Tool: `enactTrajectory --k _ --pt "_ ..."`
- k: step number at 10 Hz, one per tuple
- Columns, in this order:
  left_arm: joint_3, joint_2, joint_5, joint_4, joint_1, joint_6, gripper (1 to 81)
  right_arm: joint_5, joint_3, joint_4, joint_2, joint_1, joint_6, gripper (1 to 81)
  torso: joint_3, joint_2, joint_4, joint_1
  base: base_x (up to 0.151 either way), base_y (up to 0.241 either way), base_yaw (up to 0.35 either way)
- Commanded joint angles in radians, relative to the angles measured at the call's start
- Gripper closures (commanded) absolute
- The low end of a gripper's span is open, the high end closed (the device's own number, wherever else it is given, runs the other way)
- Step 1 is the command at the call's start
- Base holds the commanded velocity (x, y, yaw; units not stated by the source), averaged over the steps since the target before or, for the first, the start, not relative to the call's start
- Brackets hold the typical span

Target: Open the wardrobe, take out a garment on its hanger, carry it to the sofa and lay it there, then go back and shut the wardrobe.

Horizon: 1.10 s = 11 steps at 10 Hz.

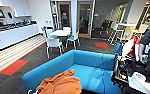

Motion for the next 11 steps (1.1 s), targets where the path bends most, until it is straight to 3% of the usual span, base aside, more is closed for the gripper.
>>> enactTrajectory --k 1,4,11 --pt "-0.006 0.001 0.044 0.008 -0.031 0.002 1.0 -0.045 0.007 -0.012 0.01 0.025 -0.004 1.0 0.0 0.0 0.0 0.0 0.0 0.0 0.0" --pt "-0.003 -0.002 0.05 0.005 -0.034 0.0 1.0 -0.045 0.008 -0.012 0.01 0.025 -0.004 1.0 0.0 0.0 0.0 0.0 0.0 0.0 0.035" --pt "-0.003 -0.003 0.05 0.008 -0.034 0.005 1.0 -0.044 0.008 -0.011 0.01 0.021 -0.004 1.0 0.0 0.0 0.0 0.0 0.0 0.0 0.293"
